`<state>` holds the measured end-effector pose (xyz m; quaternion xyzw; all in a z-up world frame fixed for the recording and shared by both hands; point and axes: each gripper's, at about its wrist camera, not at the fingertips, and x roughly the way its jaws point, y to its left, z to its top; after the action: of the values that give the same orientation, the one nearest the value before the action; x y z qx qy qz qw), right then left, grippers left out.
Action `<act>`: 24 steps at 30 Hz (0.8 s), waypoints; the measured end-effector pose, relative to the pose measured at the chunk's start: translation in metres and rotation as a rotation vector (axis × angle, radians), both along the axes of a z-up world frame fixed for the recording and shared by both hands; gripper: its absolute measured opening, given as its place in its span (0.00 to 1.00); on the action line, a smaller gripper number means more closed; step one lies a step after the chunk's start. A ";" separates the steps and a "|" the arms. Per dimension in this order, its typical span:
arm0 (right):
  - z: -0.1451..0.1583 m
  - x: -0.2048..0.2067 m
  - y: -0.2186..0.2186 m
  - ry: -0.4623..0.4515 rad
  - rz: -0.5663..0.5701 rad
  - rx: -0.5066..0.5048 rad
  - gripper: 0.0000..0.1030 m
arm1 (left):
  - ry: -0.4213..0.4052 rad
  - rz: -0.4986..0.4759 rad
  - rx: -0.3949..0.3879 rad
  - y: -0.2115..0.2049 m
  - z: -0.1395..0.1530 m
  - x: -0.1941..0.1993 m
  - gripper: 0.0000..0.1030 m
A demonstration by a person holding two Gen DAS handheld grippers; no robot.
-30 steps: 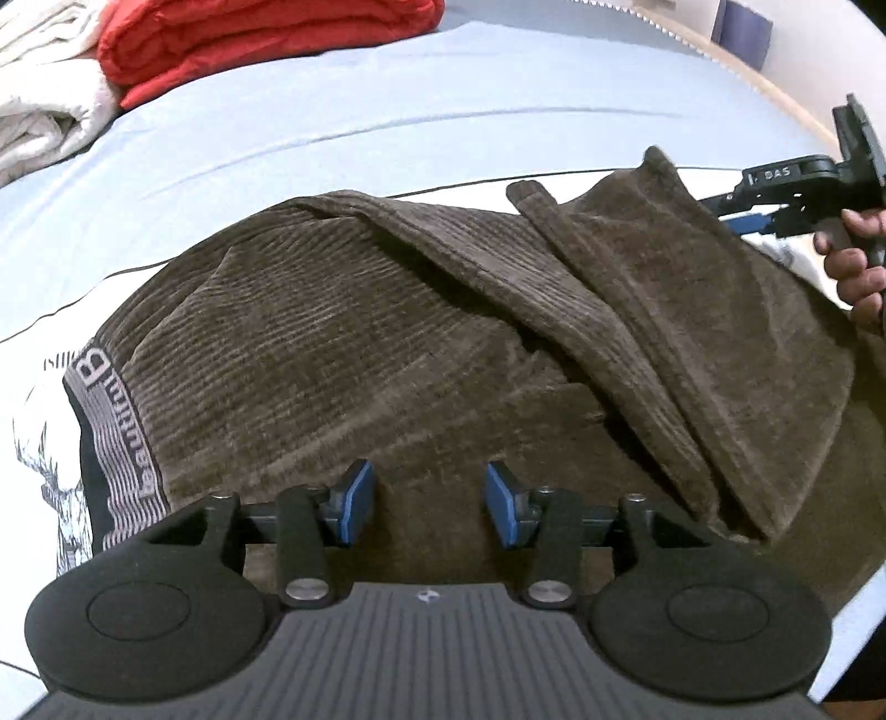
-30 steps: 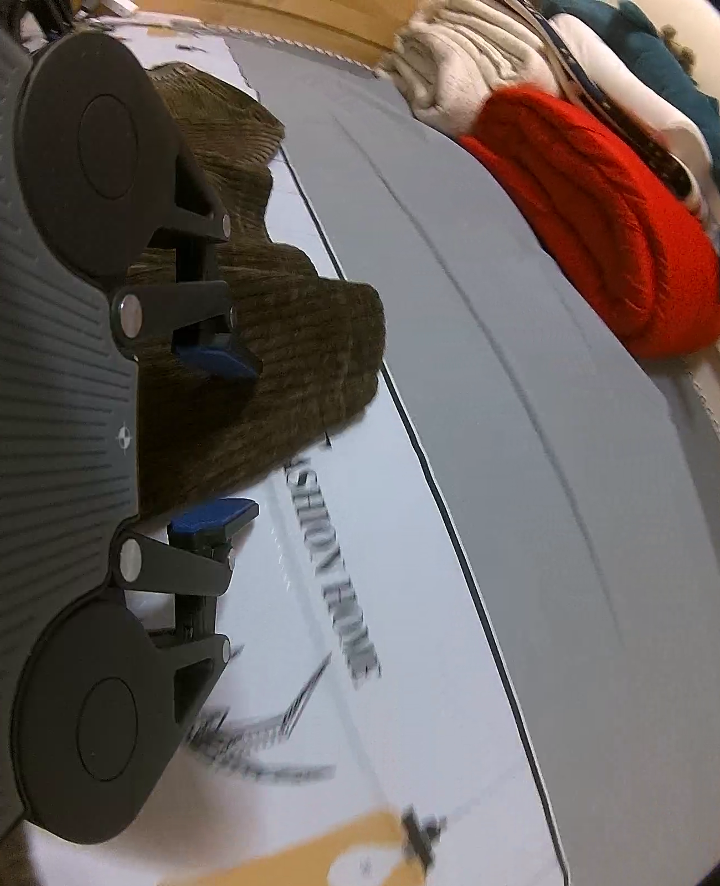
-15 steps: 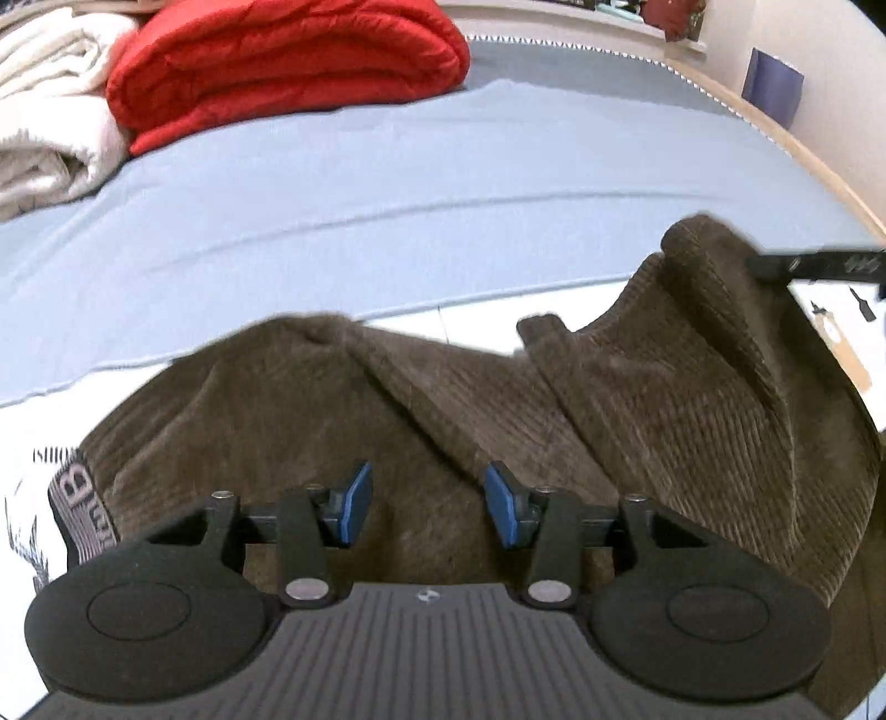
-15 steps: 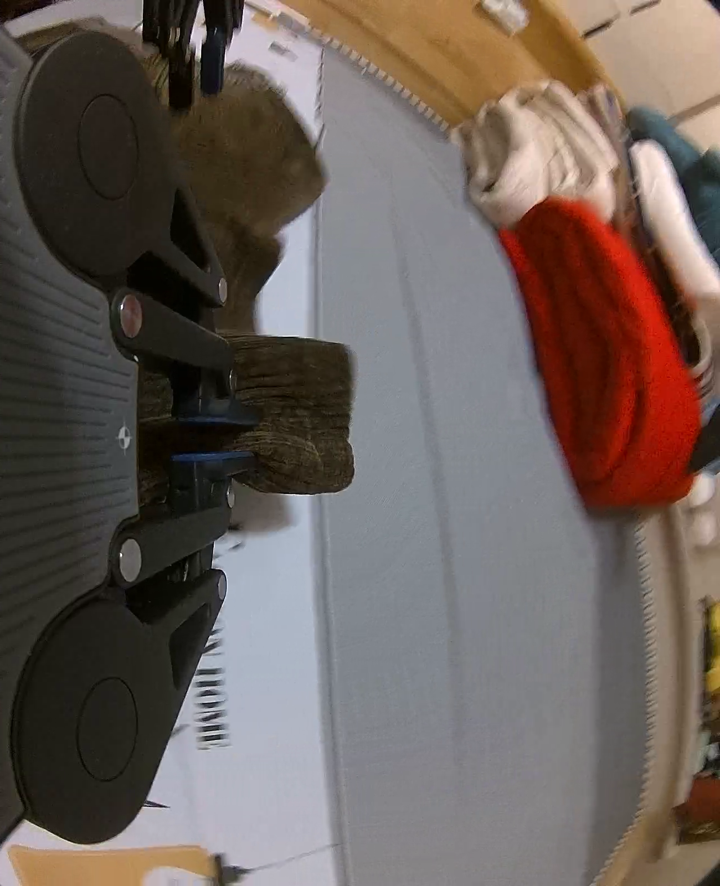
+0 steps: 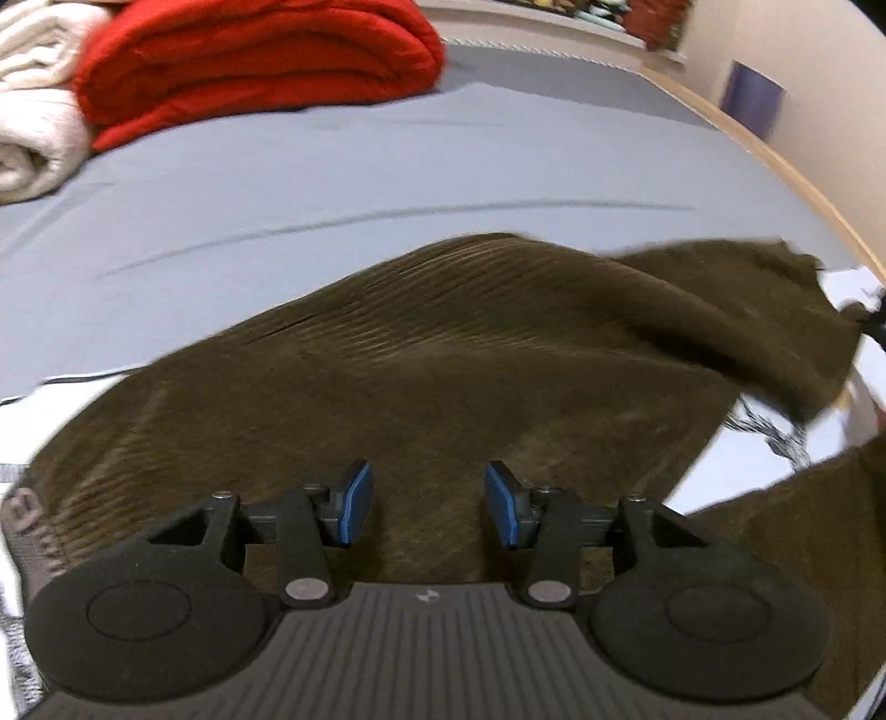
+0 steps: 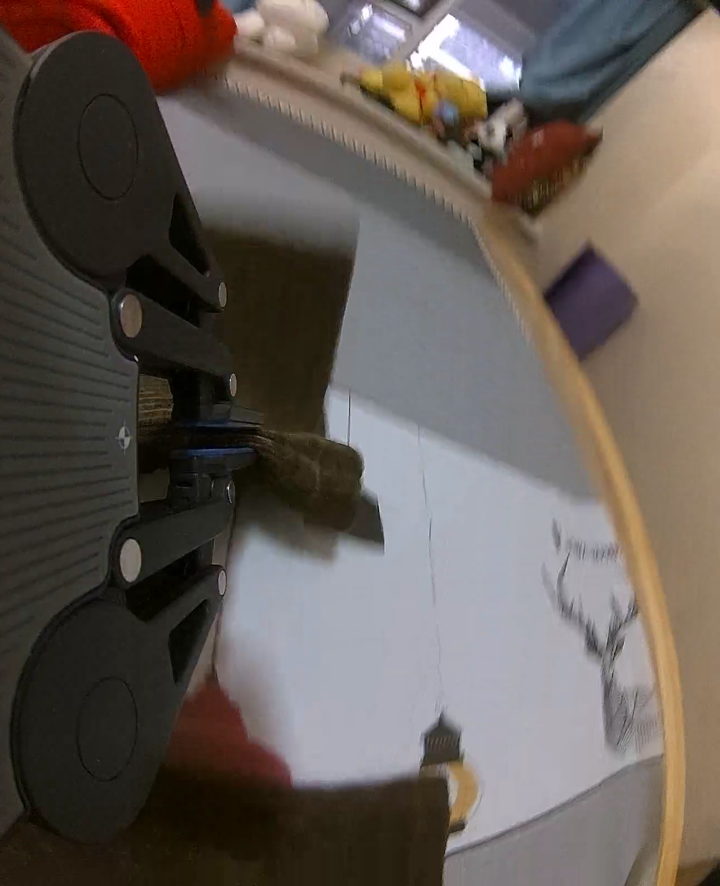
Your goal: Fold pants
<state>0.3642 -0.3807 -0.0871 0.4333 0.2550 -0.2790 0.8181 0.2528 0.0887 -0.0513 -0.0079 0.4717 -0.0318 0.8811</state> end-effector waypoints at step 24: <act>0.031 0.001 -0.035 -0.065 0.048 -0.199 0.06 | 0.141 -0.240 0.204 -0.049 -0.027 -0.004 0.22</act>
<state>0.3654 -0.4160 -0.0566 0.3527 0.2097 -0.2692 0.8713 0.2490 0.0396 -0.0786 0.1358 0.5309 -0.0881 0.8319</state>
